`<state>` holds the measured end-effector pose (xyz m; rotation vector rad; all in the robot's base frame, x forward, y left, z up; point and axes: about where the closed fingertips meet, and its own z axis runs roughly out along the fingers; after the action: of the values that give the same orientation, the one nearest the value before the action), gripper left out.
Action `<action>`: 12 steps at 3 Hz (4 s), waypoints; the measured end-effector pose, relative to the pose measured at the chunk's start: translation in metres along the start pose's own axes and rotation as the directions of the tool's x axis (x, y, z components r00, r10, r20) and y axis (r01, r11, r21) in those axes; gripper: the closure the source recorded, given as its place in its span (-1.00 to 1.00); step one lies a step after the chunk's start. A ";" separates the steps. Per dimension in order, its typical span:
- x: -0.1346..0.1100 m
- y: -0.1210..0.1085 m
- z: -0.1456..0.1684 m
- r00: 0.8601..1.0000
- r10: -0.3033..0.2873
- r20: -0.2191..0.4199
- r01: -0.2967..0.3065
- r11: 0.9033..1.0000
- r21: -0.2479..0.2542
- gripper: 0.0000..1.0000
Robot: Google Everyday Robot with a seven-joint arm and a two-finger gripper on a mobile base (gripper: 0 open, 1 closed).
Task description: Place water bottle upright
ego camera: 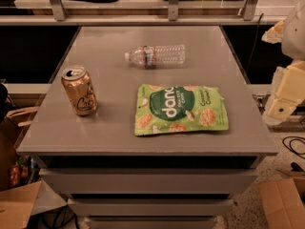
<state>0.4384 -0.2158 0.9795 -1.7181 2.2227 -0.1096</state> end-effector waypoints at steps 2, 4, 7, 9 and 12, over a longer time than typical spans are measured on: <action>-0.016 -0.022 0.007 0.999 -0.031 -0.008 0.031 1.000 0.004 -1.00; -0.075 -0.106 0.032 0.995 -0.101 -0.002 0.101 0.994 0.041 -1.00; -0.137 -0.138 0.061 0.975 -0.220 0.017 0.219 0.974 0.053 -1.00; -0.204 -0.172 0.099 0.941 -0.337 0.011 0.337 0.941 0.032 -1.00; -0.252 -0.184 0.174 0.935 -0.354 -0.012 0.354 0.935 -0.028 -1.00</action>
Offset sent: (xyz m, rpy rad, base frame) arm 0.0832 0.0286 0.0052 -0.0602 0.0014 0.0821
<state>0.7170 -0.0015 0.9156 -2.1226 1.9074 -0.1812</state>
